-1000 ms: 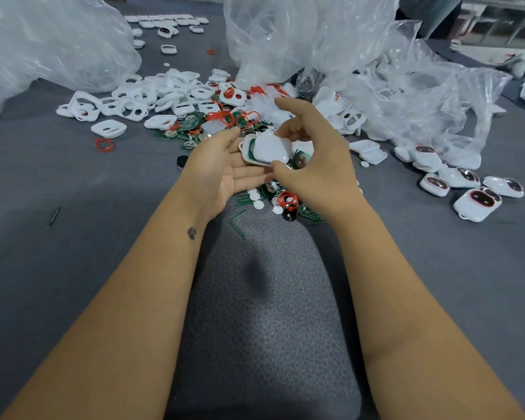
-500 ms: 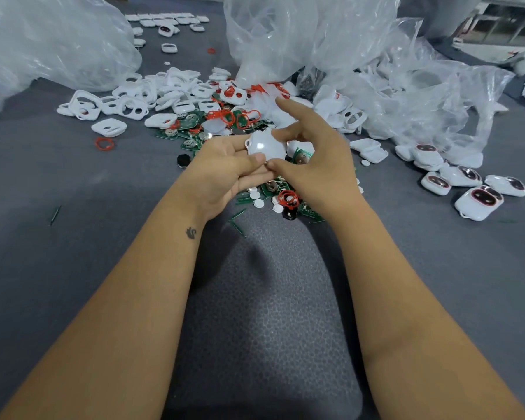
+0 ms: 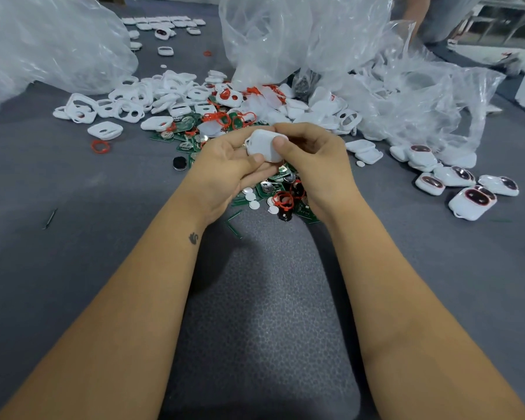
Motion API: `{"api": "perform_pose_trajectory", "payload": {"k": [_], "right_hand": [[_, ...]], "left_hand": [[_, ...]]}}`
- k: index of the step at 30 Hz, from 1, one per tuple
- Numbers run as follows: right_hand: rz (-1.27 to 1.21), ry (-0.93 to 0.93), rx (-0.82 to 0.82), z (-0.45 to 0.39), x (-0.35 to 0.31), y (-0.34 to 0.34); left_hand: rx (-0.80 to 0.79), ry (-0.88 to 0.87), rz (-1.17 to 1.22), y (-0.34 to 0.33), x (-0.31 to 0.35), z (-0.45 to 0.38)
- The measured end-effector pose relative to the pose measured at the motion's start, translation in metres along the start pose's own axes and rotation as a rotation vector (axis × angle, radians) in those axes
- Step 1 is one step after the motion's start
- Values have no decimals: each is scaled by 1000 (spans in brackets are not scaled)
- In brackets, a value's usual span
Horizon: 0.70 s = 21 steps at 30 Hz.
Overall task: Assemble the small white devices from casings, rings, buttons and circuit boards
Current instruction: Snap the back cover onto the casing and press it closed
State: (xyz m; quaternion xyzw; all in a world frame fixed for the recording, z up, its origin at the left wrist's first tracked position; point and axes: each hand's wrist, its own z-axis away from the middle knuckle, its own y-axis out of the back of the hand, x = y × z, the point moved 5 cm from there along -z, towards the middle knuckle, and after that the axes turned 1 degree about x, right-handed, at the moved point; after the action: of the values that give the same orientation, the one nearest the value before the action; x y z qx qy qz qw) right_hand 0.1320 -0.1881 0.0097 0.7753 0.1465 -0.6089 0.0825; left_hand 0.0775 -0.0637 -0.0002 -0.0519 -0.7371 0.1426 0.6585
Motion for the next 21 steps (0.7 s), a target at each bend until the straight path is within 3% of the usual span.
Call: {"api": "perform_pose_trajectory", "payload": {"k": [6,12,16,21], "right_hand": [[-115,-52,-39,1,2,0],[-112,35,-42,2,-5,0],[-105,90,-12,2,-8,2],[-85,125,-9,2,-9,1]], "left_hand": [[-12,-47,26,1,2,0],[-61,-77,-47,1,5,2],[27,-152,-170,0,10,1],[89,-188,-64,1,11,2]]}}
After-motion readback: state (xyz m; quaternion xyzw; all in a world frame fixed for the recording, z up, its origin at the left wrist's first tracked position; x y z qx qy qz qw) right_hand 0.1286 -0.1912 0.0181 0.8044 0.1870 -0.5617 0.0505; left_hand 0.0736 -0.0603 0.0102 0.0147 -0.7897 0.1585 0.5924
